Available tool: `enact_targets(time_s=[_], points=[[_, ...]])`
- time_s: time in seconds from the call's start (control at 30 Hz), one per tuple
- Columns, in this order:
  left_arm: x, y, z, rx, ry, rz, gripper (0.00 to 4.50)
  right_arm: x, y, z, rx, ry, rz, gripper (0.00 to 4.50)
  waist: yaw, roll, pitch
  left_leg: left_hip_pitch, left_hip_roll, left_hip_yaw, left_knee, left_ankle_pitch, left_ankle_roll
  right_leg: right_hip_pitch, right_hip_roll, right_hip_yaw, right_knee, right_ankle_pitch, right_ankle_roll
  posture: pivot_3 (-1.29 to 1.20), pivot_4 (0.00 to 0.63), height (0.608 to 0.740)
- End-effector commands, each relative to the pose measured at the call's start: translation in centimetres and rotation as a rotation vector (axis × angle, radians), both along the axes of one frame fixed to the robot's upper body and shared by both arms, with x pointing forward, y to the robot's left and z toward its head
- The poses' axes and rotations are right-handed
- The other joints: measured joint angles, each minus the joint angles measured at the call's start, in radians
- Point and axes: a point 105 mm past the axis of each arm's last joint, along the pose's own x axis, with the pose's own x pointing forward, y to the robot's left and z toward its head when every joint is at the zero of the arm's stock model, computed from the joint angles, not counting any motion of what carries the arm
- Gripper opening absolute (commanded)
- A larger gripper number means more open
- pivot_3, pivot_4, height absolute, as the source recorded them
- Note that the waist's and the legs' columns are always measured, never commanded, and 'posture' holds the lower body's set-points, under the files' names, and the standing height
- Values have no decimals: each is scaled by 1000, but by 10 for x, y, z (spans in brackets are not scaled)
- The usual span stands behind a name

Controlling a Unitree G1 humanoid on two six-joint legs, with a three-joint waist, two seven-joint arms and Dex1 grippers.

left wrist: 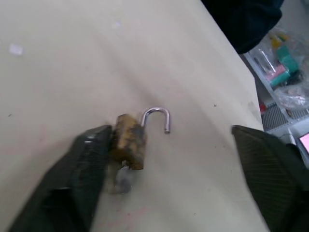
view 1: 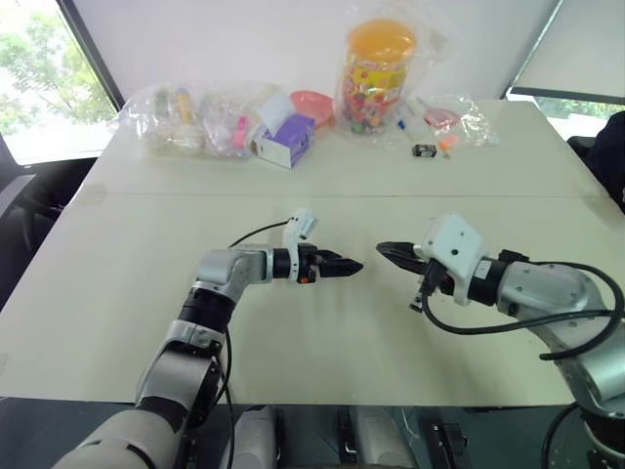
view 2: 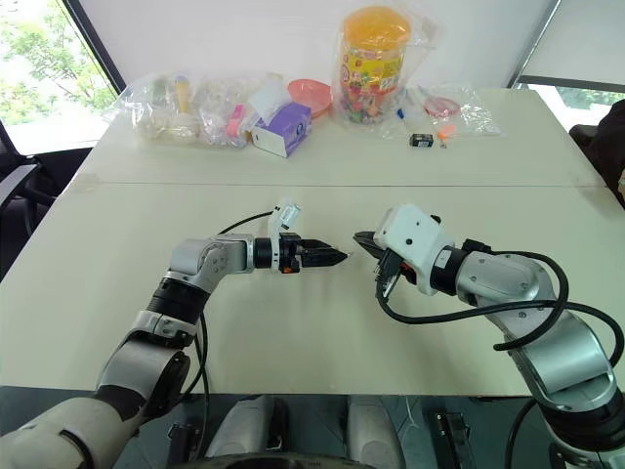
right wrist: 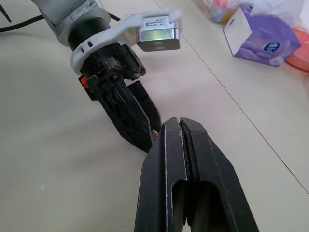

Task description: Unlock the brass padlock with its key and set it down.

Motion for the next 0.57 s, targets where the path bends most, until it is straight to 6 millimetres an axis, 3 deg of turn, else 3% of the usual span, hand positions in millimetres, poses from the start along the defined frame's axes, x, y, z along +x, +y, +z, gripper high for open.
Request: enact_targets(time_s=[0.03, 0.27, 0.43, 0.57], points=[[8, 21, -9, 72, -31, 57, 4391, -2, 2, 9, -1, -51, 9, 0, -5, 0, 0, 0, 0, 0, 0, 0, 0, 0, 0, 0, 0, 0, 0, 0, 150, 740], [12, 57, 11, 173, -279, 4, 4391, -3, -11, -2, -84, -18, -5, 0, -4, 0, 0, 1, 2, 0, -1, 0, 0, 0, 2, 0, 0, 0, 0, 0, 150, 740], [-18, 71, 32, 170, -426, -170, 4391, -13, -22, -11, -132, 37, -1, 0, 6, 0, 0, -2, 1, 0, -1, 0, 0, -1, 0, 0, -1, 0, 0, 0, 150, 740], [-34, 79, 35, 177, -440, -238, 4391, -15, -27, -12, -133, 44, -7, 0, 15, 0, 0, -1, 0, 1, 0, 0, 0, -1, -1, 0, -1, 0, 0, 0, 150, 740]])
